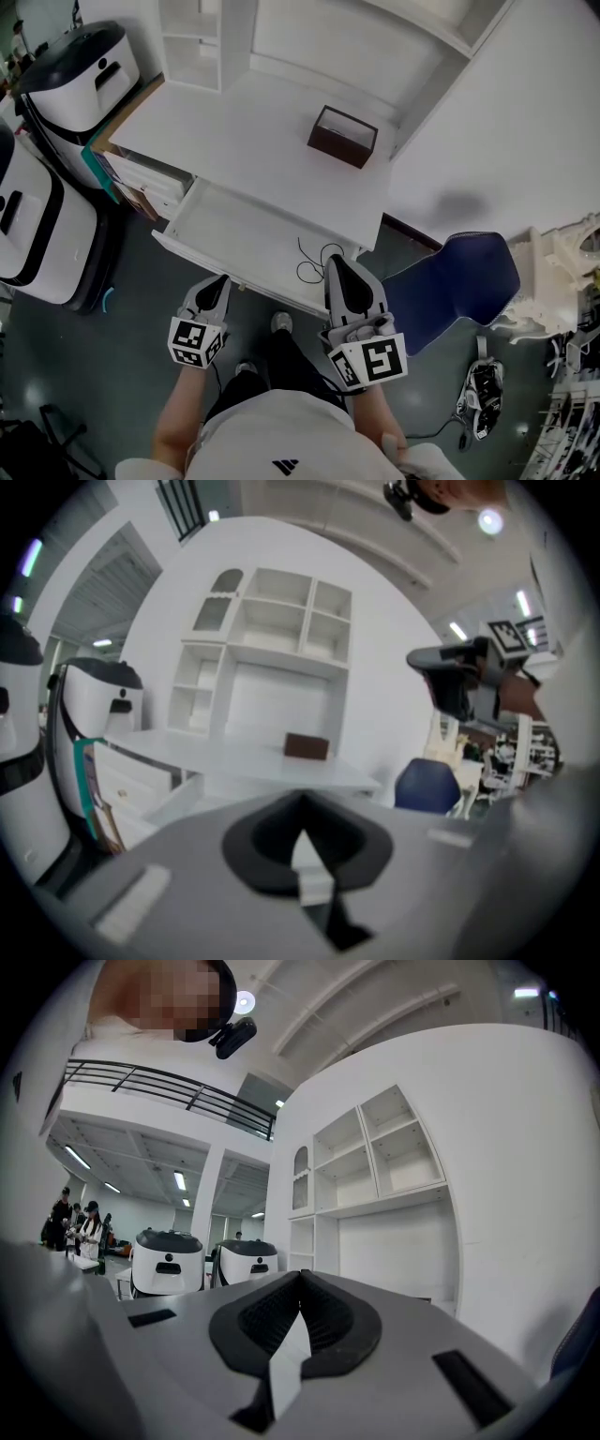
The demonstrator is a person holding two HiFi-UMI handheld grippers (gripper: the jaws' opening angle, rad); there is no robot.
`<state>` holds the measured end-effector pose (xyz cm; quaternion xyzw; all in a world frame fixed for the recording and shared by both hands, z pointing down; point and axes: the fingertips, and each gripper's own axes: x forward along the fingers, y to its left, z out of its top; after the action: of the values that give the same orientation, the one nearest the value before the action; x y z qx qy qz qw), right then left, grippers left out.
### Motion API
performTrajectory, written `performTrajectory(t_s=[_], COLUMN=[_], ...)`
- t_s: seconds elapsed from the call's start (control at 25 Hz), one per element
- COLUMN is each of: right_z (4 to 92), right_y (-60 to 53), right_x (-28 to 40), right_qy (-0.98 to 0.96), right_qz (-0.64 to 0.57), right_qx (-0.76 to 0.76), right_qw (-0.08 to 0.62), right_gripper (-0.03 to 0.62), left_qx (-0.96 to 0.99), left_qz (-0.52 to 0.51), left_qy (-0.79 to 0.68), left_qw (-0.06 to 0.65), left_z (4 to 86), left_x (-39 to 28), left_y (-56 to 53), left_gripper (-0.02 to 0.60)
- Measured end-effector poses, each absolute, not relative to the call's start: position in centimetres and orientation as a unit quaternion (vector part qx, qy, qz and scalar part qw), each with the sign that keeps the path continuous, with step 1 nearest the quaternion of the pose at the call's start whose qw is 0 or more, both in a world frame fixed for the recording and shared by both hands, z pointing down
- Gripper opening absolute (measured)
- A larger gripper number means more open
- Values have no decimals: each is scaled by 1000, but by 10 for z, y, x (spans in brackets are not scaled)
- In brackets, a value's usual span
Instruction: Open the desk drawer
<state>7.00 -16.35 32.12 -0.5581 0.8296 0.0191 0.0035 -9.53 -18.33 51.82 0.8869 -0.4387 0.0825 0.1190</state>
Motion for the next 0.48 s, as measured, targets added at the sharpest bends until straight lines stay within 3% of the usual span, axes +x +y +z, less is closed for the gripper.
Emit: performTrajectory(t_s=[0.48], right_z=[307], right_y=[-147], right_x=[63], right_qy=[829], right_qz=[36], right_qx=[-558], right_qw=[14], right_gripper=[0], left_qx=[880], left_qz=[14], left_qy=[-472], left_qw=[50], left_z=[426], left_x=[-122], left_y=[-170], left_gripper=[5])
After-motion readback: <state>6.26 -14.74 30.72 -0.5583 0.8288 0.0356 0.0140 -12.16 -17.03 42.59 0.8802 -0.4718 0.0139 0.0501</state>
